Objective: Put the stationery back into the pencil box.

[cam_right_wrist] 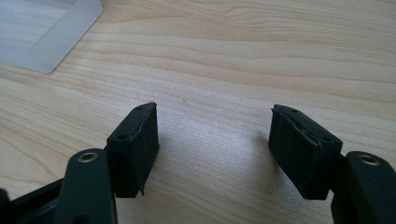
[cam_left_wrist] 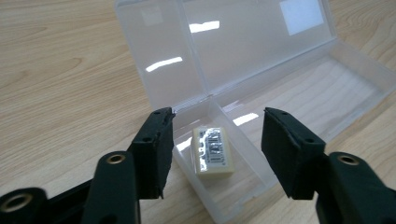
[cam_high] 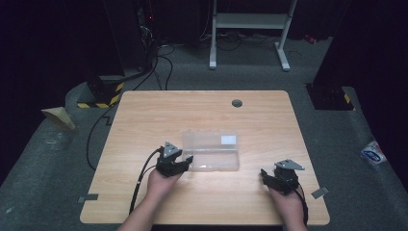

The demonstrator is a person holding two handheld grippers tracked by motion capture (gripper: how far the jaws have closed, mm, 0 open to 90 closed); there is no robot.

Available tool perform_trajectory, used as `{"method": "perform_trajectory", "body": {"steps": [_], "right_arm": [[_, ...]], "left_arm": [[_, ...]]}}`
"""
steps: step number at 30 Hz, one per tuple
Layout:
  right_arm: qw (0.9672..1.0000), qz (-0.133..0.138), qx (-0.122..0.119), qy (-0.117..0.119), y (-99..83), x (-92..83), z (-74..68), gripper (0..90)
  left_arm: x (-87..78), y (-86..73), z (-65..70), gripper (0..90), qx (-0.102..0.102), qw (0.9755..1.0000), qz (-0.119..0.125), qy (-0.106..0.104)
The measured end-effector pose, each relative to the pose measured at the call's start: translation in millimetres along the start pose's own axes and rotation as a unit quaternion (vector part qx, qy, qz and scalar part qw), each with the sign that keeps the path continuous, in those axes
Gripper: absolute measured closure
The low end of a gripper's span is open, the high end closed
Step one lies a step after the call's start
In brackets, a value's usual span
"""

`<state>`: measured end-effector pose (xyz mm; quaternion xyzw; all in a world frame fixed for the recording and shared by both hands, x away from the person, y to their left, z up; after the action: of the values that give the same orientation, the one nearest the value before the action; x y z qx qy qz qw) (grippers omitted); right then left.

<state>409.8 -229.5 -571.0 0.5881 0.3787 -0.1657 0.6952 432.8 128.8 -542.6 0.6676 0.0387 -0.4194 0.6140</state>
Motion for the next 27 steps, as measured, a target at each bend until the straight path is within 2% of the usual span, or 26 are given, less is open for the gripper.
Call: {"method": "perform_trajectory", "body": {"steps": [2, 5, 10, 14, 16, 18, 20, 23, 24, 26, 27], "right_arm": [[1.0, 0.0, 0.0, 0.001, 0.0, 0.0, -0.1, 32.9], [1.0, 0.001, -0.001, 0.002, 0.2, 0.3, 0.1, 32.9], [1.0, 0.001, -0.001, 0.003, 0.2, 0.3, 0.1, 33.0], [1.0, 0.0, 0.0, 0.003, 0.3, 0.4, 0.0, 33.0], [1.0, 0.0, 0.0, 0.004, 0.3, 0.3, 0.0, 33.0], [1.0, 0.0, 0.0, 0.004, 0.3, 0.3, -0.1, 33.0], [1.0, 0.0, 0.0, 0.004, 0.3, 0.3, -0.1, 33.0], [1.0, 0.0, 0.0, 0.004, 0.3, 0.3, 0.0, 33.0], [1.0, 0.0, 0.0, 0.004, 0.3, 0.3, -0.1, 33.0], [1.0, 0.0, 0.0, 0.004, 0.3, 0.3, -0.1, 33.0], [1.0, 0.0, 0.0, 0.004, 0.3, 0.3, -0.1, 33.0]], "left_arm": [[-5.4, -2.4, -8.4, 37.2, -0.008, 1.0, 0.0, -0.002], [-15.9, -9.5, -23.5, 29.0, 0.004, 0.9999, -0.008, 0.007], [-34.8, -20.7, -55.0, 17.1, -0.015, 0.9995, -0.014, 0.023], [-46.3, -38.9, -78.8, 12.8, -0.02, 0.9981, -0.037, 0.044], [-53.3, -49.0, -88.1, 11.4, -0.011, 0.9975, -0.045, 0.053], [-60.6, -61.0, -94.9, 10.0, -0.003, 0.996, -0.062, 0.065], [-69.5, -72.6, -97.7, 6.1, -0.004, 0.9949, -0.077, 0.066], [-81.5, -89.3, -97.8, 3.5, 0.021, 0.9926, -0.086, 0.083], [-82.9, -94.6, -99.1, 3.1, 0.023, 0.9921, -0.088, 0.086], [-83.5, -97.8, -101.7, 0.9, 0.003, 0.9931, -0.084, 0.081], [-82.5, -97.2, -102.4, 0.9, 0.001, 0.9931, -0.083, 0.083]]}}
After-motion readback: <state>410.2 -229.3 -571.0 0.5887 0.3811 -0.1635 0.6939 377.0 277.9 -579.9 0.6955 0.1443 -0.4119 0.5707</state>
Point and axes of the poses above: each handheld gripper's, and its own axes: x roughly forward along the jaws, y roughly out of its top, z roughly to its right, the point moved 7 cm from there along x, roughly forward along the jaws, and after that the axes turned 3 degrees about -z, right-handed, at the moved point
